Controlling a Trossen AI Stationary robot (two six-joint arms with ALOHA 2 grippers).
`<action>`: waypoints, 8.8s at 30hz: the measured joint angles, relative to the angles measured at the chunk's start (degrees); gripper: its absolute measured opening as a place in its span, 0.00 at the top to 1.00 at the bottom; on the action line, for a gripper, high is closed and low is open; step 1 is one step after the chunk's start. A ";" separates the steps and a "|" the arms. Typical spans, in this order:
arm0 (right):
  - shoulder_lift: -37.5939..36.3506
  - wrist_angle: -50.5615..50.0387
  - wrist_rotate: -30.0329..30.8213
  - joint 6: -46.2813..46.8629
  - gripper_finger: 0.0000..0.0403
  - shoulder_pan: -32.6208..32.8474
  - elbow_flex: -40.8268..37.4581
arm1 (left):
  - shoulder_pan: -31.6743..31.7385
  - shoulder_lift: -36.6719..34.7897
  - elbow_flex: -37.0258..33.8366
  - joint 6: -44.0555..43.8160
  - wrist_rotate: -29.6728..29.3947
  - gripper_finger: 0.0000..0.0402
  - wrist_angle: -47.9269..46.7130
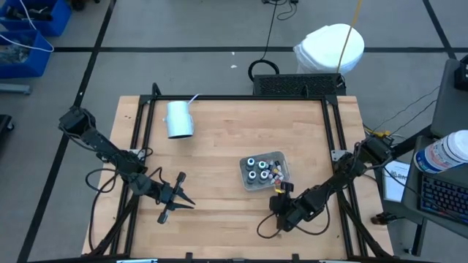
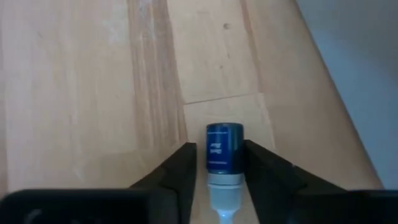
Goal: Pick & Place food coloring
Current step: Put the small blue food coloring bottle into the gray bin
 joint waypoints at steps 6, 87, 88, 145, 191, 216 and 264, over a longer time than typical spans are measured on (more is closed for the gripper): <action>-0.49 3.89 -1.28 -3.69 0.85 -0.24 0.27 | 0.00 0.00 0.00 -1.06 0.00 0.84 0.00; 13.28 31.27 38.28 -77.56 0.81 -6.60 26.16 | 15.14 24.50 19.76 -12.86 -4.94 0.73 -3.33; 13.28 31.19 38.30 -77.49 0.80 -6.60 26.16 | 15.24 24.50 19.76 -12.59 -4.45 0.76 -3.44; 13.26 48.24 38.19 -91.58 0.55 1.08 22.58 | 9.68 24.52 19.76 0.72 7.63 0.78 4.12; 13.28 55.28 39.47 -97.66 0.83 -0.72 18.25 | 11.68 24.48 19.82 -1.89 4.85 0.78 -0.28; 13.19 52.82 45.18 -97.00 0.86 1.07 18.22 | 11.59 24.43 19.68 -6.80 3.45 0.72 -1.15; -18.07 -45.07 -10.10 -38.09 0.85 -26.23 26.70 | 11.58 24.44 19.74 -10.02 3.10 0.10 -10.46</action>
